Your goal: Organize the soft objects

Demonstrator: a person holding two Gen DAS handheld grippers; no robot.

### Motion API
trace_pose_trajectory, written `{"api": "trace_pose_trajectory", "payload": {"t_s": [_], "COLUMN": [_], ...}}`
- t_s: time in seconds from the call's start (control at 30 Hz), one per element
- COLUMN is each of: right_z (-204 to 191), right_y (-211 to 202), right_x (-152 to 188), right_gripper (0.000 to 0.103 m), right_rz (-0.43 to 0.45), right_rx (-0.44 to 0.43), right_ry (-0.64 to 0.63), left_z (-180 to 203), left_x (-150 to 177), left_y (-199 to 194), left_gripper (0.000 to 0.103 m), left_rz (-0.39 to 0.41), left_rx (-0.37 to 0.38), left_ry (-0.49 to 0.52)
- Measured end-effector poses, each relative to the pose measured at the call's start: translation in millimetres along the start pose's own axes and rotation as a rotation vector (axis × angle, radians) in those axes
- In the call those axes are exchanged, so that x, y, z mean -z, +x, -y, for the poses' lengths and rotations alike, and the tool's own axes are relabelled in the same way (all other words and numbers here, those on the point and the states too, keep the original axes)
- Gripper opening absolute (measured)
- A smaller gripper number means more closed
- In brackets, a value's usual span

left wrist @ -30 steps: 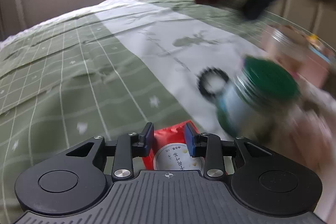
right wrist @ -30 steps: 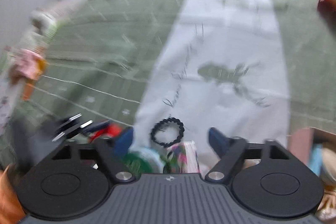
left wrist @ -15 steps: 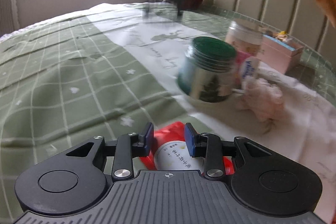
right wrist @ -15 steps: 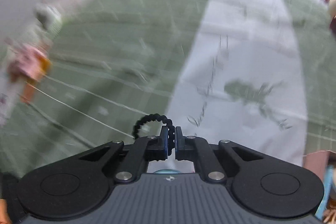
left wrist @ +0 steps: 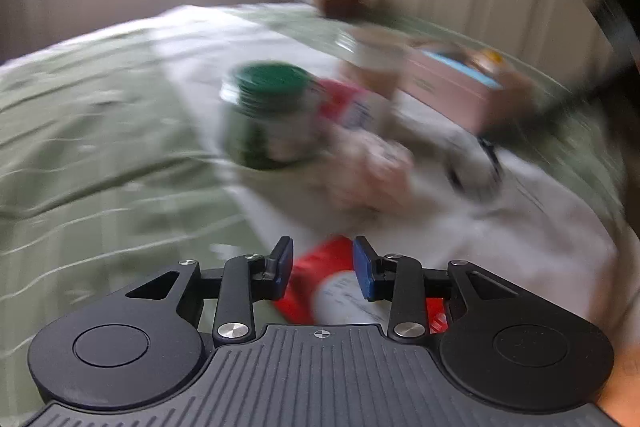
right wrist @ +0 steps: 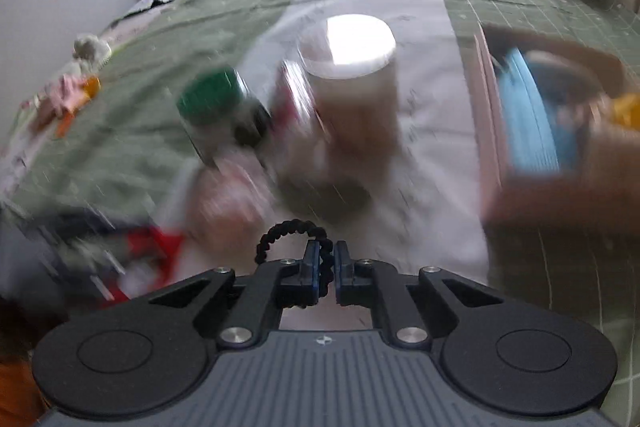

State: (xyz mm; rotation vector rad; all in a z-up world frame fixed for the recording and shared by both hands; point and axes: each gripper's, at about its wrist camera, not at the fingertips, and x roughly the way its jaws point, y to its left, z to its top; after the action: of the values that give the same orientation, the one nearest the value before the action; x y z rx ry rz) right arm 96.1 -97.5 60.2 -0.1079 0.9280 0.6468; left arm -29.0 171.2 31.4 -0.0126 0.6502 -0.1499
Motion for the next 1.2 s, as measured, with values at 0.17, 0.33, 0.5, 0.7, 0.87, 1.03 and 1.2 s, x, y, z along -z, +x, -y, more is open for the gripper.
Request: {"api": "trace_pose_trajectory", "payload": {"t_s": [0.17,0.33,0.5,0.7,0.87,1.03,1.2], "right_z": [-10,-5,6,8,8,8,7], "right_y": [2,17,19,20,19,19,19], "right_x": [46,64,67,71,72,73,72], "right_gripper": [0.062,0.064,0.071,0.075,0.076,0.076,0.077], "right_rz": [0.21,0.305,0.325,0.335,0.34,0.342,0.339], "right_rx": [0.074,0.113,0.055,0.025,0.013,0.017,0.017], "right_ry": [-0.076,-0.046,-0.004,0.01,0.018,0.015,0.01], "left_z": [27,80,85,91,90,88,76], "left_x": [3,11,15,13,11,10,19], "left_y": [-25,6,14,21,24,13,-9], "left_gripper": [0.036,0.039,0.036,0.036,0.036,0.038,0.038], "left_rz": [0.084,-0.04,-0.09,-0.107,-0.101,-0.066,-0.095], "left_rx": [-0.101,-0.186,-0.151,-0.122,-0.124,-0.145,-0.288], "left_ry": [-0.066,0.116,0.064,0.0,-0.025,-0.029,0.038]}}
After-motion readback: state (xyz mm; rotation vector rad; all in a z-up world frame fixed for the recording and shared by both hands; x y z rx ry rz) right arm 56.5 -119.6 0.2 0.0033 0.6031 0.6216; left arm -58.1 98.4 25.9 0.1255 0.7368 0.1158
